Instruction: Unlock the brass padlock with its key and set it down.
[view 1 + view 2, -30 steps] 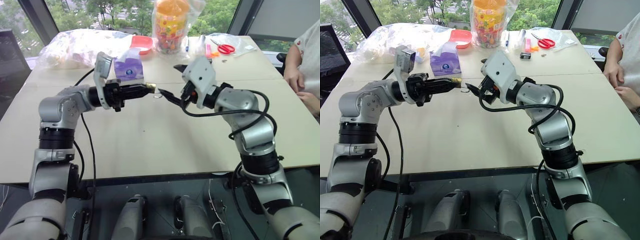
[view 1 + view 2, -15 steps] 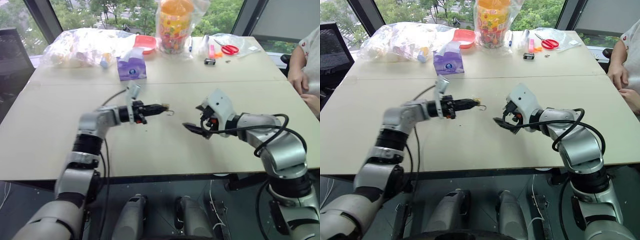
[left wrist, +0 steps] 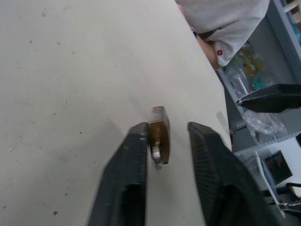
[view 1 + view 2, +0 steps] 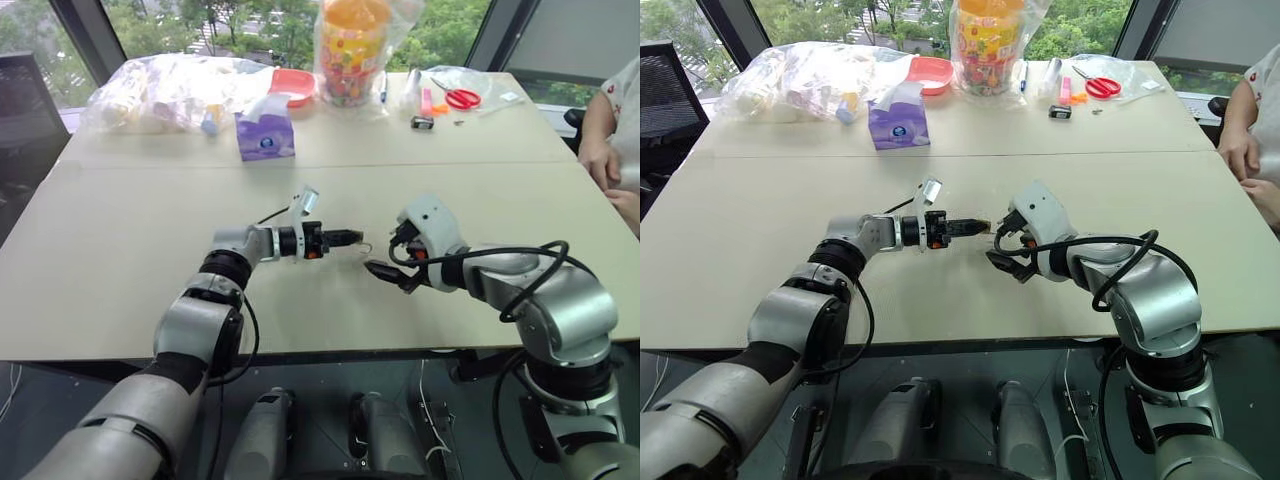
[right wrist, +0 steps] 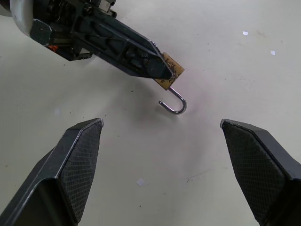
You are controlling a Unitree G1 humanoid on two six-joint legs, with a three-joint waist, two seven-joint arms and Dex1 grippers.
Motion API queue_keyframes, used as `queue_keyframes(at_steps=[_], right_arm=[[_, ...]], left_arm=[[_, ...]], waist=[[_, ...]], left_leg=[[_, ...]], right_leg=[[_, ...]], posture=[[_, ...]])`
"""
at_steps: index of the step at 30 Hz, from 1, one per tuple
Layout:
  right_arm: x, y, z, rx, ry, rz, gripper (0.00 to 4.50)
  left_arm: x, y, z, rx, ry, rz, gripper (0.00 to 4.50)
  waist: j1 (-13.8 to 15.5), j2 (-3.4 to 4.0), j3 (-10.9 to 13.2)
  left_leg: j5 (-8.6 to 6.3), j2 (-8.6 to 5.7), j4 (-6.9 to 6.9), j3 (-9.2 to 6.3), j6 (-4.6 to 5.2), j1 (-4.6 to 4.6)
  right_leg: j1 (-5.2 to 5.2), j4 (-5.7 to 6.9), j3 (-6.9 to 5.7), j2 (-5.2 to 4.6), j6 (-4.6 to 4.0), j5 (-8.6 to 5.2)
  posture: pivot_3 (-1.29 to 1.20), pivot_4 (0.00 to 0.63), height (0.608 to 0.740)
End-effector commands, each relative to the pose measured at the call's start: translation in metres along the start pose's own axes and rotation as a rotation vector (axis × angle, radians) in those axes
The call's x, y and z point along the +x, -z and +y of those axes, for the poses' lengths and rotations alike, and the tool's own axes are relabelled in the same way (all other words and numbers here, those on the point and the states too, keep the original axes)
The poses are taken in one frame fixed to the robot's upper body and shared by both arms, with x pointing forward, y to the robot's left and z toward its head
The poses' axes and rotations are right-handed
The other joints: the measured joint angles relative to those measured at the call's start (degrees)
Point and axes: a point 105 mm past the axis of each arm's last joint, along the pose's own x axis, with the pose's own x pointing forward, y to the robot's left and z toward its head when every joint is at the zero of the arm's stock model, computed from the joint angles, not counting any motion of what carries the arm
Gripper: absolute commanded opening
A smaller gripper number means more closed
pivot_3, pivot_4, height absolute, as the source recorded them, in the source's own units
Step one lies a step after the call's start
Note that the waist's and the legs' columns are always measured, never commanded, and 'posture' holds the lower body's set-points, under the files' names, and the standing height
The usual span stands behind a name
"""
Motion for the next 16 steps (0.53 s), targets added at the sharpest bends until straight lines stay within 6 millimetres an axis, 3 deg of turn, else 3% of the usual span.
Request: queue_keyframes(at_steps=[1,4,7,12,16], right_arm=[[-0.006,-0.011,0.000,-0.030,0.012,-0.050,4.21],[-0.006,-0.009,-0.001,-0.032,0.016,-0.044,4.21],[-0.007,-0.006,-0.002,-0.029,0.024,-0.037,4.21],[-0.008,-0.001,-0.011,-0.019,0.058,-0.036,4.21],[-0.006,-0.001,-0.014,-0.026,0.075,-0.064,4.21]], left_arm=[[-0.002,-0.010,0.006,0.092,-0.084,0.026,3.02],[-0.016,-0.007,0.023,0.188,-0.208,0.091,3.02],[-0.044,-0.017,0.031,0.393,-0.255,0.136,3.02],[-0.086,-0.041,0.008,0.530,-0.215,0.044,3.02],[-0.105,-0.042,-0.005,0.576,-0.228,-0.003,3.02]], waist=[[0.0,0.00,0.0],[-0.1,-0.01,0.0],[-0.8,-0.01,0.0],[-1.6,0.01,0.0],[-1.0,0.02,0.0]], left_leg=[[0.00,0.00,0.00,0.00,0.00,0.01],[0.00,0.01,0.05,0.00,0.00,0.06],[-0.02,0.10,0.02,0.01,-0.03,0.25],[-0.02,0.20,-0.23,0.01,-0.03,0.22],[-0.01,0.17,-0.21,0.00,-0.04,-0.15]], right_leg=[[0.01,0.00,0.00,0.00,0.00,0.00],[0.06,0.00,0.00,-0.01,-0.02,0.01],[0.23,-0.16,0.01,-0.07,-0.13,-0.06],[0.03,-0.17,0.08,-0.06,-0.39,0.05],[-0.23,-0.18,0.09,-0.11,-0.37,0.06]], posture=[[0.00,0.150,0.740],[0.00,0.150,0.740],[0.00,0.150,0.740],[0.00,0.150,0.740],[0.00,0.150,0.740]])
